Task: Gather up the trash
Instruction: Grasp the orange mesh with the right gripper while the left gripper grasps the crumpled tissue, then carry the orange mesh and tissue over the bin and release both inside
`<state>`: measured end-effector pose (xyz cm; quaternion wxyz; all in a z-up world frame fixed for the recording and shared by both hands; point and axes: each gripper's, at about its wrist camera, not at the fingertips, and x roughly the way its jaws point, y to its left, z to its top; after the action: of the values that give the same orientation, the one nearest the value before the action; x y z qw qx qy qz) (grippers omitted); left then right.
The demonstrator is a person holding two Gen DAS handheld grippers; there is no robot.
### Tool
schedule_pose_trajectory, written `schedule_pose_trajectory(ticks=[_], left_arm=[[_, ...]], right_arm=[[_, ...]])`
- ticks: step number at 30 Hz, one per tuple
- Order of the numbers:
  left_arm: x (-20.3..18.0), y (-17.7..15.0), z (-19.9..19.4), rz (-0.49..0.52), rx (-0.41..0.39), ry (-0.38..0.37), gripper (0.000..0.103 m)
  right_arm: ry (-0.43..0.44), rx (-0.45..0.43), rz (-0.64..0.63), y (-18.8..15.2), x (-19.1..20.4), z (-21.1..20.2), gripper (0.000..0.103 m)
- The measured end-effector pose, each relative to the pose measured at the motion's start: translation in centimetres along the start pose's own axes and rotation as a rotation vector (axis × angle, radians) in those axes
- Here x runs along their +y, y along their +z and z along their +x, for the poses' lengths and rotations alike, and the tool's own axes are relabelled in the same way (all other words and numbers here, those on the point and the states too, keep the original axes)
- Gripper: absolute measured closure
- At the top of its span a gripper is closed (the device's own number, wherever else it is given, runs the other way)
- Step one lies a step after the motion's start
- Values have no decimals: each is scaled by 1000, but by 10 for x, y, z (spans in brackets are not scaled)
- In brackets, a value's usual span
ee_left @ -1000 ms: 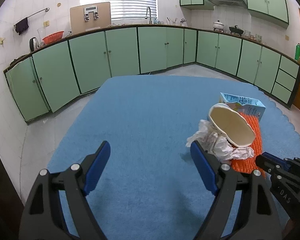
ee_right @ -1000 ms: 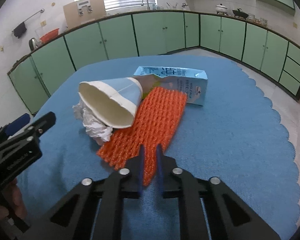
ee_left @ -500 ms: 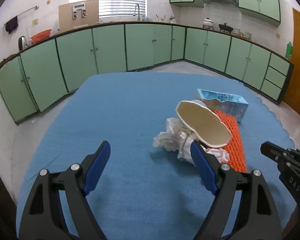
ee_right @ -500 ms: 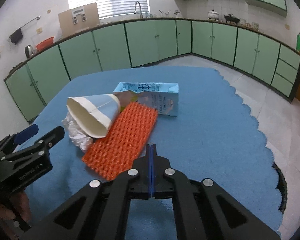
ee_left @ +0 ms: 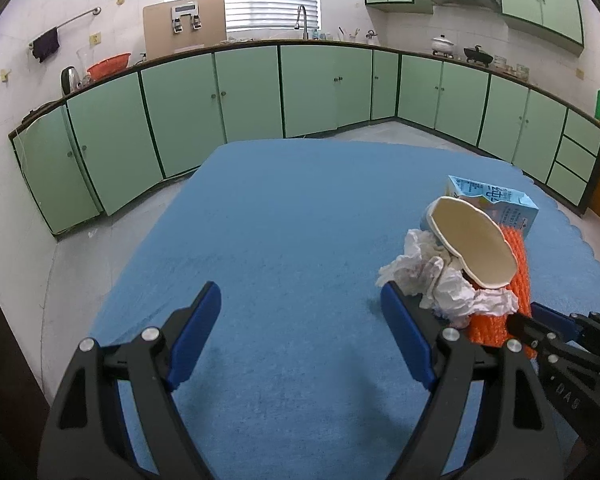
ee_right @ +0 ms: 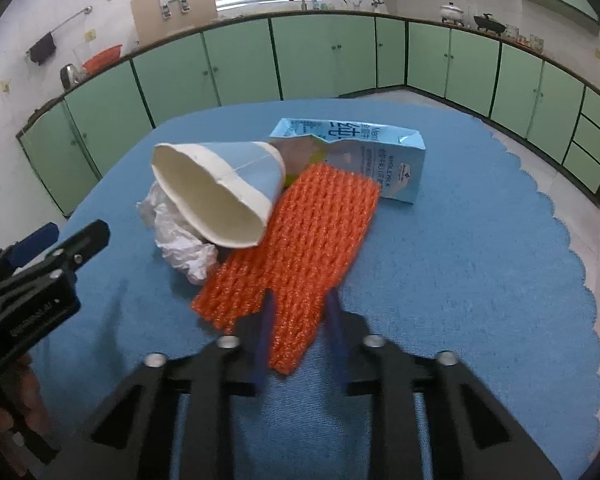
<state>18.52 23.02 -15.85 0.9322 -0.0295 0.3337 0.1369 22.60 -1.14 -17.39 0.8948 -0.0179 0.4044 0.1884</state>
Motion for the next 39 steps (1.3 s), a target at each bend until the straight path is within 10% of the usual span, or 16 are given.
schedule_pose_trajectory(ticks=[22,29,39], left_arm=[[-62,-6,4,25,43,-172,25],[-61,-7,23,-39,128,-266,84],[-50,-6,-11,-34,50,-247,90]], right_arm=[[-111,-107,36,-5,-51,-56,94],[-119,-116,43,-6,-61,-59,93],[-115,-147,51,-4,-58,-69,93]])
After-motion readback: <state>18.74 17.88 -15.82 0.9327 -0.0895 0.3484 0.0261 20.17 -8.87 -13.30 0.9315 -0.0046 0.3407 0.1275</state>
